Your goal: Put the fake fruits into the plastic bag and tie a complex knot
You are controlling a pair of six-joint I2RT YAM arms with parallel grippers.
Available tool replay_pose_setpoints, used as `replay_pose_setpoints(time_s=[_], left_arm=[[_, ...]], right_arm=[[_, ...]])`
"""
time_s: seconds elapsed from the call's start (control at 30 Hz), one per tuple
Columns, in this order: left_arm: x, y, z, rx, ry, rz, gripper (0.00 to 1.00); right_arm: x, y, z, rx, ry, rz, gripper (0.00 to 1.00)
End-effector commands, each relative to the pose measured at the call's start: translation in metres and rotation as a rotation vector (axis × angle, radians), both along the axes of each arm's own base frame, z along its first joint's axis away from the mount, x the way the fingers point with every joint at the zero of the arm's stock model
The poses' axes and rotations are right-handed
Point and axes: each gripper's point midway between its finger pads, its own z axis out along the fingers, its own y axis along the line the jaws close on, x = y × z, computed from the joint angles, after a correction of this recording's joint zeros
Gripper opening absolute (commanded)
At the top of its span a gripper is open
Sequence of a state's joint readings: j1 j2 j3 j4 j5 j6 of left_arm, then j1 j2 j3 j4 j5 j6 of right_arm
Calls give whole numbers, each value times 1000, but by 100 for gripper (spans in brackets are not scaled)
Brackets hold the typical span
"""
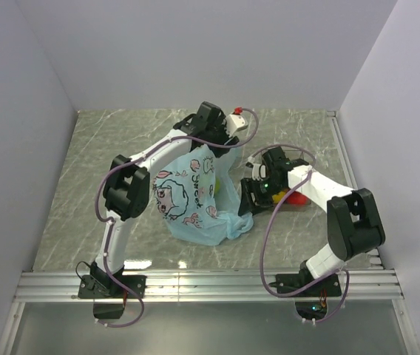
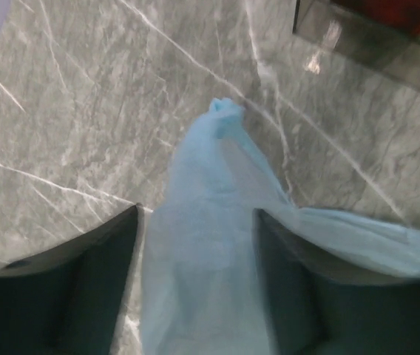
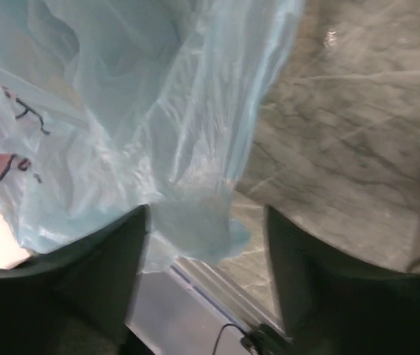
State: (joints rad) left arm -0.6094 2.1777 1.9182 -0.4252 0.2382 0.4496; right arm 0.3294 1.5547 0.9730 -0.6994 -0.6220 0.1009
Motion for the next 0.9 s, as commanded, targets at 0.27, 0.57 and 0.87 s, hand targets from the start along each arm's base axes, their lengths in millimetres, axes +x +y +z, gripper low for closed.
replay_pose_setpoints(time_s=[0.27, 0.57, 0.87], left_arm=[[22, 36, 105, -217, 28, 157, 0], [-22, 150, 223, -656, 95, 353, 0], [-157, 195, 173, -619, 82, 352, 5]], right_arm=[[16, 20, 43, 156, -49, 51, 0], [85, -7, 153, 57, -551, 45, 0], [129, -4, 179, -136, -896, 242, 0]])
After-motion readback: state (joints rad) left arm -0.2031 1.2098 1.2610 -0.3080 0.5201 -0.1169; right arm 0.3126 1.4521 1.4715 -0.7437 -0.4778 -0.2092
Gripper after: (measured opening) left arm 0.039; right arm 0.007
